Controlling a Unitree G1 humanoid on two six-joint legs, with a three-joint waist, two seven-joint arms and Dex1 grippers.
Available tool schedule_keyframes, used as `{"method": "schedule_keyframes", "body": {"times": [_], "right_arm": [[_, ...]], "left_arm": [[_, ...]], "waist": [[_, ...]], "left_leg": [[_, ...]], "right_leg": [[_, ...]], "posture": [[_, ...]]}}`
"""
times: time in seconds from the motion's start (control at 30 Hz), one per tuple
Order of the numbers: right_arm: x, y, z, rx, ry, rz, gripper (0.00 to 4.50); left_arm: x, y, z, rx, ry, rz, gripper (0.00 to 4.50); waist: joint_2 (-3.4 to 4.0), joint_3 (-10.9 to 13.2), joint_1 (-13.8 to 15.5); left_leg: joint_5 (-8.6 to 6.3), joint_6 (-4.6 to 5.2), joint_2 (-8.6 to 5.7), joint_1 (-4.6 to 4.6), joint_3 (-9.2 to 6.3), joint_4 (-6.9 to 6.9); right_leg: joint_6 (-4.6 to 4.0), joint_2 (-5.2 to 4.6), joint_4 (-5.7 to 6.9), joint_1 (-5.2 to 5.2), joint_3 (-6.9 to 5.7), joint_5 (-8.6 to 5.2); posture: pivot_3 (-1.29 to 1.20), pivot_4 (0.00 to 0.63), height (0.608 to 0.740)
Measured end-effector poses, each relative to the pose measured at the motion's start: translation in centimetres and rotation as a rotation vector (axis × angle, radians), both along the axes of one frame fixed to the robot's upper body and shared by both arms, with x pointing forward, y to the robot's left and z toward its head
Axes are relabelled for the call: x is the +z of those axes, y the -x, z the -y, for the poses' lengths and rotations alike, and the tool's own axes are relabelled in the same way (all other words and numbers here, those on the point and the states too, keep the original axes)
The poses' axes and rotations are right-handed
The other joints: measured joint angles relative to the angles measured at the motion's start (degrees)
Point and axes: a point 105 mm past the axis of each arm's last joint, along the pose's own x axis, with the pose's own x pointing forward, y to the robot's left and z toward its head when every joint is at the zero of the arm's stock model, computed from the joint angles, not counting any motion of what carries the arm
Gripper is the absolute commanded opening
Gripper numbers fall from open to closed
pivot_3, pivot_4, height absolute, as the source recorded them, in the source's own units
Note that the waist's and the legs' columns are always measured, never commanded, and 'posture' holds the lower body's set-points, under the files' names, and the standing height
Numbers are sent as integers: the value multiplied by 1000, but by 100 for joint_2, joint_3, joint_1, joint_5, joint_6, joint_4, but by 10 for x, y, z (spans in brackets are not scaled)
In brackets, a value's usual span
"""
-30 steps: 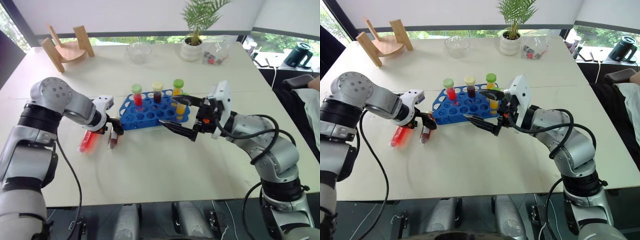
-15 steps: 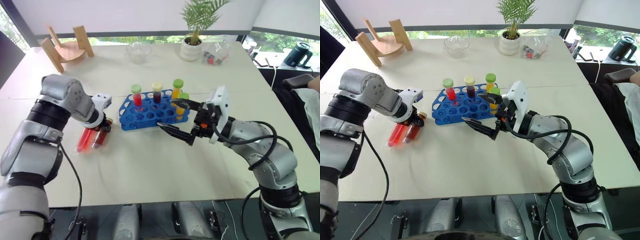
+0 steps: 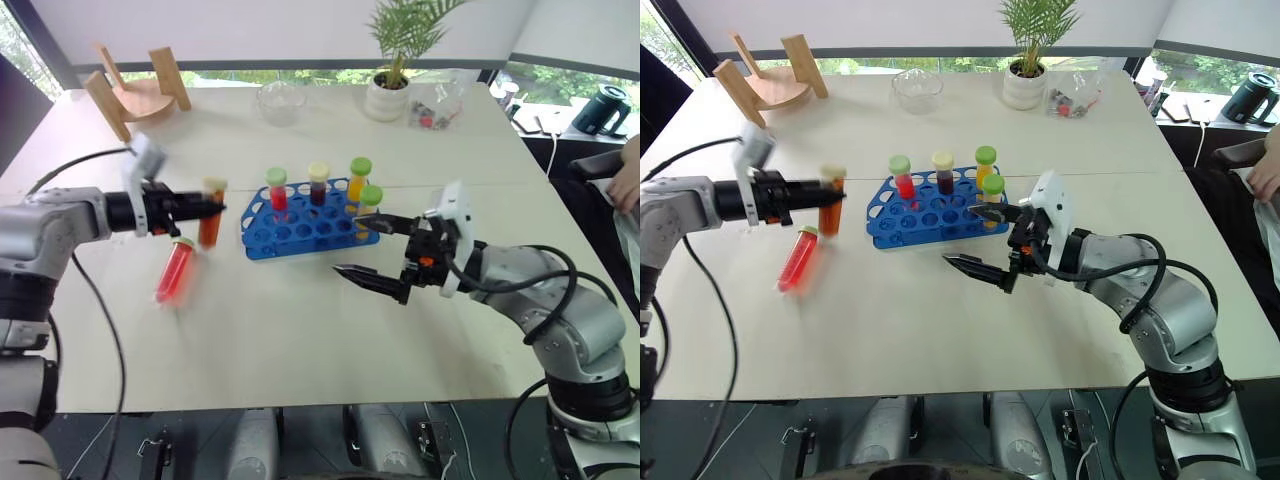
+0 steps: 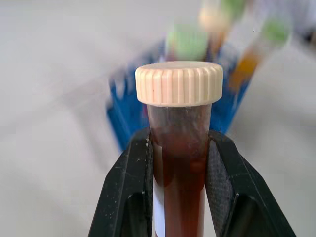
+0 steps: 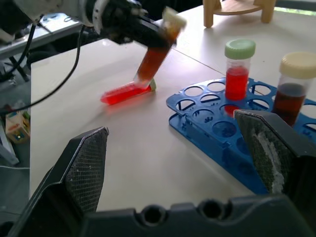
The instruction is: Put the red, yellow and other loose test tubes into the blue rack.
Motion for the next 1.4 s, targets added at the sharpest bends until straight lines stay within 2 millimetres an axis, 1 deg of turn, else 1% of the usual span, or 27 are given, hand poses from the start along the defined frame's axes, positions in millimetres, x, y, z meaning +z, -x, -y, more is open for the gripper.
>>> {"method": "schedule_keyframes", "body": {"times": [0.07,0.13,0.17,0.23,0.37,0.43,0.57,0.67,0.9,1.13,1.23,1.4], "right_arm": [[6,-4,9,-17,-25,-26,4500],[11,-6,13,-11,-56,-62,4500],[12,-5,14,1,-59,-81,4500],[10,-2,17,13,-45,-128,4500],[4,-1,25,11,-10,-197,4500],[2,-1,29,5,13,-218,4500],[0,3,31,13,43,-252,4500],[0,6,31,16,63,-262,4500],[4,6,30,-1,70,-252,4500],[6,4,33,-28,67,-241,4500],[3,5,34,-33,64,-250,4500],[4,4,35,-37,60,-229,4500]], "left_arm": [[12,3,17,-1,48,107,845],[18,6,46,-29,105,197,845],[18,8,60,-41,127,230,845],[13,9,82,-48,157,275,845],[-3,5,120,-82,162,332,845],[-15,-1,132,-91,154,338,845],[-40,-15,145,-92,139,320,845],[-48,-22,150,-97,130,333,845],[-51,-27,165,-148,123,381,845],[-54,-26,168,-176,98,405,845],[-55,-25,167,-174,89,416,845],[-55,-26,166,-162,79,426,845]], "waist": [[-1,0,64],[-1,-1,121],[-2,-1,125],[-2,-2,115],[-1,-3,87],[0,-3,72],[1,-4,85],[1,-4,91],[1,-4,99],[1,-4,98],[1,-4,97],[1,-4,88]], "left_leg": [[0,0,0,1,-2,0],[0,0,-2,2,-4,3],[0,0,-3,2,-5,3],[0,0,-6,5,-3,2],[0,0,-6,19,2,-2],[0,1,-6,27,4,-6],[-1,2,-7,26,2,-5],[-1,3,-9,26,2,-5],[-1,3,-9,28,0,-4],[-1,3,-9,37,-2,-5],[-2,3,-9,42,-2,-5],[-2,3,-8,48,-4,-5]], "right_leg": [[3,-2,0,3,-1,3],[7,-2,0,8,-1,5],[7,-2,0,9,-1,5],[9,-2,-2,11,2,7],[8,3,-1,15,8,8],[8,5,-1,20,10,7],[9,7,-3,22,10,7],[9,5,-5,23,10,7],[9,5,-6,29,8,7],[10,5,-8,42,6,6],[10,5,-11,49,6,6],[10,6,-11,54,6,6]], "posture": [[0,150,740],[0,150,740],[0,150,740],[0,150,740],[0,150,740],[0,150,740],[0,150,740],[0,150,740],[0,150,740],[0,150,740],[0,150,740],[0,150,740]]}}
